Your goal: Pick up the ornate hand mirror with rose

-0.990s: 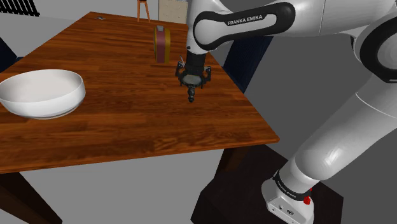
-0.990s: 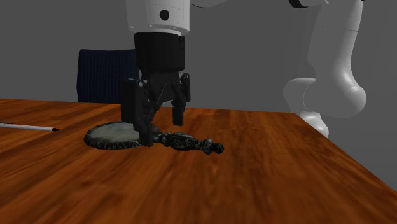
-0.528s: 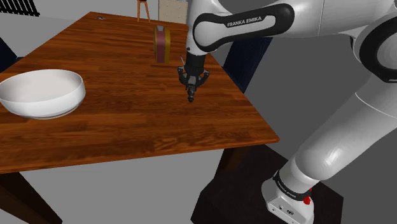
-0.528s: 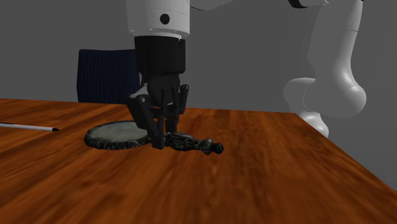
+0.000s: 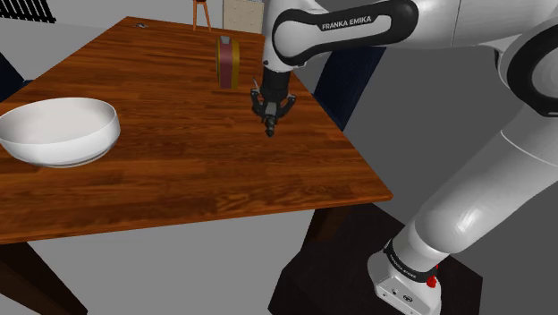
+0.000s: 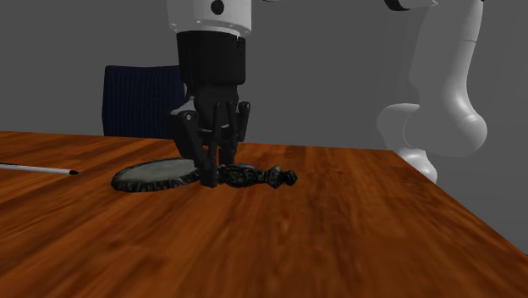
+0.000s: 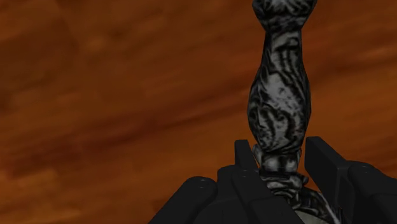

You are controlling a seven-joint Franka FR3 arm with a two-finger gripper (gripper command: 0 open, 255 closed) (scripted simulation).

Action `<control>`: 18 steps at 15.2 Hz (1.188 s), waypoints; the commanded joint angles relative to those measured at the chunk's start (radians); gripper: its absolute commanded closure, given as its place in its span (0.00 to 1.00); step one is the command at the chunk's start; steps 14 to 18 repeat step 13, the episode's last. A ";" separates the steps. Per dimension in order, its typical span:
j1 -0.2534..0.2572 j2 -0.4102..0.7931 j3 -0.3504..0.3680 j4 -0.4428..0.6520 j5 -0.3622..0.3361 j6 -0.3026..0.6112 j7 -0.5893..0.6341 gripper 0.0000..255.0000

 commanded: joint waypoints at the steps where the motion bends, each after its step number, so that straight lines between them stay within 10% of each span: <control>1: 0.000 -0.006 0.000 0.021 0.002 -0.026 -0.001 1.00; 18: -0.001 -0.016 -0.002 0.147 0.005 -0.162 -0.005 1.00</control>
